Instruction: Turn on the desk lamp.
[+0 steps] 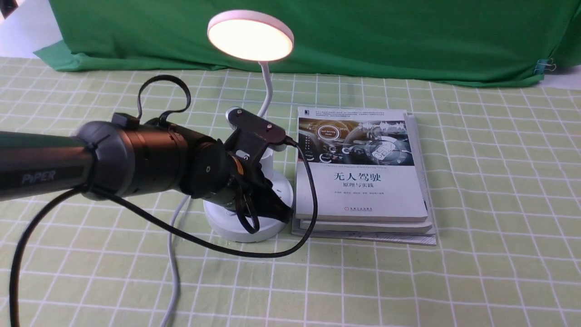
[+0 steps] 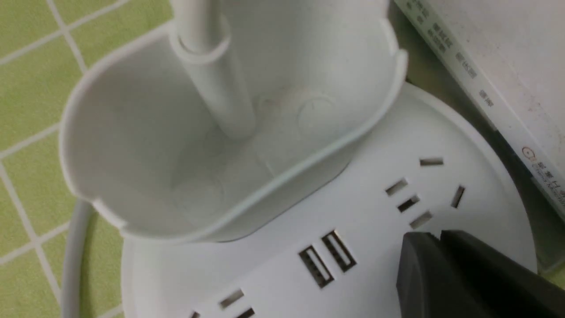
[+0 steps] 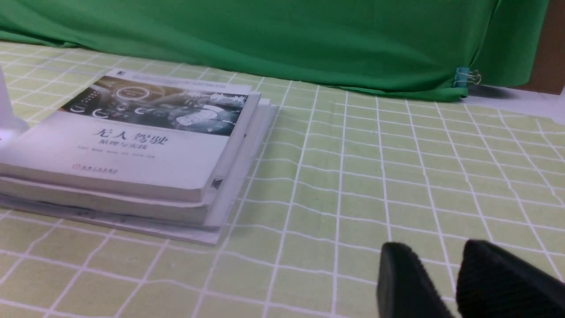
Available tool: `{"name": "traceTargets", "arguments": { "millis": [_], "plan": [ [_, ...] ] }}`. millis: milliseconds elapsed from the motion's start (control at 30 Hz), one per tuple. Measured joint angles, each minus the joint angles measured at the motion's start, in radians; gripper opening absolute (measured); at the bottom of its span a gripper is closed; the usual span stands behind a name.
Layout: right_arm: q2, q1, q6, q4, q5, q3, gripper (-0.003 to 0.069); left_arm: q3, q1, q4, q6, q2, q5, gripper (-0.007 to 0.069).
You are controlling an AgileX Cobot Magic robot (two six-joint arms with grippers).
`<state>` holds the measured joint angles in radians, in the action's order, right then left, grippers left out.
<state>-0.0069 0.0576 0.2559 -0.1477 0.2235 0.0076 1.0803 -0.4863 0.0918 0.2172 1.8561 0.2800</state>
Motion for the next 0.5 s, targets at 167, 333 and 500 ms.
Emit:
{"name": "traceTargets", "arguments": {
  "millis": [167,333,500],
  "plan": [
    [0.0,0.0,0.0,0.0,0.0,0.0,0.0245,-0.011,0.0,-0.006,-0.035,-0.057,0.084,0.0018],
    [0.0,0.0,0.0,0.0,0.0,0.0,0.0245,-0.024,0.0,-0.052,-0.092,-0.202,0.142,0.0018],
    [0.0,0.0,0.0,0.0,0.0,0.0,0.0245,-0.046,0.0,-0.066,-0.139,-0.373,0.166,0.0018]
  ]
}}
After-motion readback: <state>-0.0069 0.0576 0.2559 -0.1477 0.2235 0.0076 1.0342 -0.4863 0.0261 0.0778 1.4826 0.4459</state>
